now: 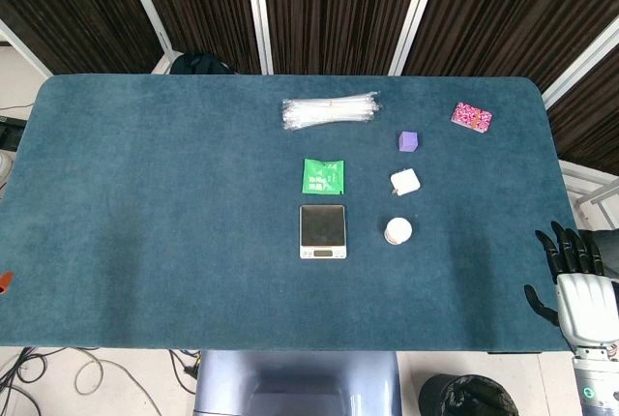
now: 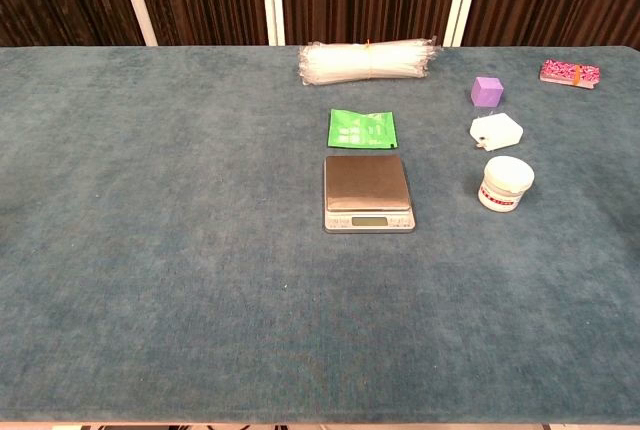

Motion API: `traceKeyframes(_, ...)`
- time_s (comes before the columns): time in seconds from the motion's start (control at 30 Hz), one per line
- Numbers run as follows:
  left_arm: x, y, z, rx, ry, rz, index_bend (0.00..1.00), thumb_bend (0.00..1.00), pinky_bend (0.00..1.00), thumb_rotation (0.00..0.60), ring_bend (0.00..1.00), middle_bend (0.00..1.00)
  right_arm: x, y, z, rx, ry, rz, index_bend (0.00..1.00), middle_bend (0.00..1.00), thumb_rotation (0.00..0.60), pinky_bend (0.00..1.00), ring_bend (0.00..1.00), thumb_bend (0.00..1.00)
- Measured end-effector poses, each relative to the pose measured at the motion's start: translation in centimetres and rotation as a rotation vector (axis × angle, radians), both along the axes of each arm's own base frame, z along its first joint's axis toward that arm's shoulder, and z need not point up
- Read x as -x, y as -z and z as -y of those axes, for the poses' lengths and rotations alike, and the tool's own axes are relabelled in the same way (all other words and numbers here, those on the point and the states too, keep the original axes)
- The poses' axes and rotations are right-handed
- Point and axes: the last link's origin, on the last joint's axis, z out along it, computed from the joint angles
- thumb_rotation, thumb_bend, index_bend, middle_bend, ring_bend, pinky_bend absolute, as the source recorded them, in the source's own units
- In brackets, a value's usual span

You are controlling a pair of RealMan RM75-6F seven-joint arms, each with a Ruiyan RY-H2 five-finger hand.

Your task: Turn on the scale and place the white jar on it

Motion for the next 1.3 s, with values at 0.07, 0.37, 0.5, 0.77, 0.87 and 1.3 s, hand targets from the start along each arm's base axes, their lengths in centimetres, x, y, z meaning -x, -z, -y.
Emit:
traceKeyframes(0.07, -0.01, 0.01, -0.01, 0.000, 0.000, -0.001, 0.00, 0.12, 0.00, 0.600, 0.00, 0.00, 0.00, -0.02, -0.01, 0.000, 0.000, 0.001, 0.09, 0.03, 0.600, 0.05, 0.02, 0.36)
traceKeyframes(0.37, -0.09, 0.02, -0.01, -0.004, 0.003, 0.000, 0.00, 0.12, 0.00, 0.600, 0.00, 0.00, -0.06, -0.01, -0.01, 0.000, -0.004, 0.014, 0.09, 0.03, 0.600, 0.05, 0.02, 0.36)
traceKeyframes(0.5, -0.06, 0.03, 0.00, -0.004, 0.001, -0.001, 0.00, 0.12, 0.00, 0.600, 0.00, 0.00, -0.12, -0.04, -0.02, -0.005, -0.015, 0.028, 0.09, 0.03, 0.600, 0.05, 0.02, 0.36)
traceKeyframes(0.77, -0.10, -0.02, 0.04, -0.007, 0.003, 0.002, 0.00, 0.12, 0.00, 0.600, 0.00, 0.00, -0.16, 0.02, -0.05, -0.014, -0.026, 0.038, 0.09, 0.03, 0.600, 0.05, 0.02, 0.36)
traceKeyframes(0.87, -0.11, -0.04, 0.05, -0.008, 0.003, 0.003, 0.00, 0.12, 0.00, 0.600, 0.00, 0.00, -0.13, 0.02, -0.04, -0.016, -0.025, 0.043, 0.09, 0.03, 0.600, 0.05, 0.02, 0.36)
traceKeyframes(1.3, -0.02, -0.38, 0.20, -0.020, 0.001, 0.017, 0.00, 0.12, 0.00, 0.600, 0.00, 0.00, -0.53, 0.35, -0.12, -0.067, -0.047, 0.100, 0.09, 0.04, 0.600, 0.06, 0.10, 0.36)
